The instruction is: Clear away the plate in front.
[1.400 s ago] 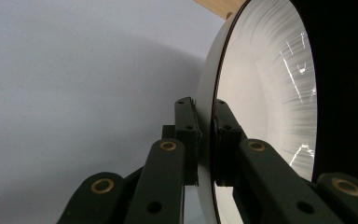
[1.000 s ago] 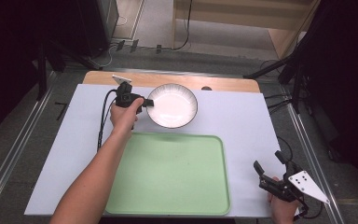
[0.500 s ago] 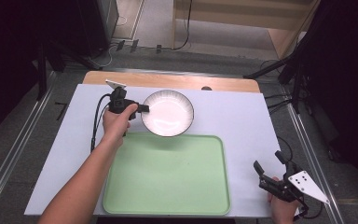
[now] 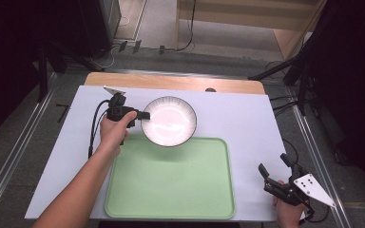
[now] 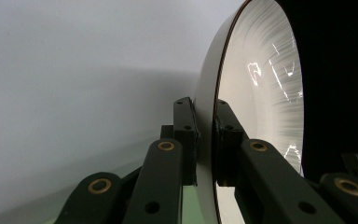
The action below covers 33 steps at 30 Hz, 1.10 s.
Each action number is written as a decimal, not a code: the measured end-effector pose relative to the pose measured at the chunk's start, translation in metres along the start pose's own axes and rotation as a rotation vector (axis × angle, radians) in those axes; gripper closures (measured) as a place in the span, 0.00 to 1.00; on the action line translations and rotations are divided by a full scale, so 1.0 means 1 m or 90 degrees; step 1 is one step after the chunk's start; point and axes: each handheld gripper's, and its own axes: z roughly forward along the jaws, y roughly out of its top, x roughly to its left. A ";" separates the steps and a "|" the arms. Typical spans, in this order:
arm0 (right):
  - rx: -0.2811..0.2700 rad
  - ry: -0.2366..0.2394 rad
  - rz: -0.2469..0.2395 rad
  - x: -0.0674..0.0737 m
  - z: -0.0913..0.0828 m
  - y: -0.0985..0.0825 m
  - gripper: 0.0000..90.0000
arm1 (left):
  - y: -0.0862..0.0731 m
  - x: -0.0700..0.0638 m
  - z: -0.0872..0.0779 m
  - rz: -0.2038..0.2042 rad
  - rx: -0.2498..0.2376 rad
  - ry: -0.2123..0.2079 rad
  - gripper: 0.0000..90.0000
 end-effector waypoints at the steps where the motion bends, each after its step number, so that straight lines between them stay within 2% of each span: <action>1: 0.000 0.000 0.000 0.000 0.000 0.000 0.16 | -0.002 0.000 -0.001 0.004 0.004 -0.004 0.94; 7: 0.000 0.000 -0.001 0.000 0.000 0.000 0.16 | -0.014 -0.003 -0.007 0.017 0.014 -0.007 0.93; 12: 0.000 0.000 -0.001 0.000 0.000 0.000 0.16 | -0.024 -0.003 -0.010 0.018 0.016 -0.008 0.93; 17: 0.001 -0.001 -0.001 0.000 0.000 0.000 0.16 | -0.039 -0.002 -0.011 0.026 0.037 -0.024 0.93; 21: 0.001 -0.001 -0.001 0.001 0.000 0.000 0.16 | -0.049 -0.003 -0.013 0.030 0.039 -0.033 0.92; 33: 0.000 0.000 -0.002 0.001 0.000 0.000 0.16 | -0.075 -0.006 -0.011 0.043 0.073 -0.047 0.92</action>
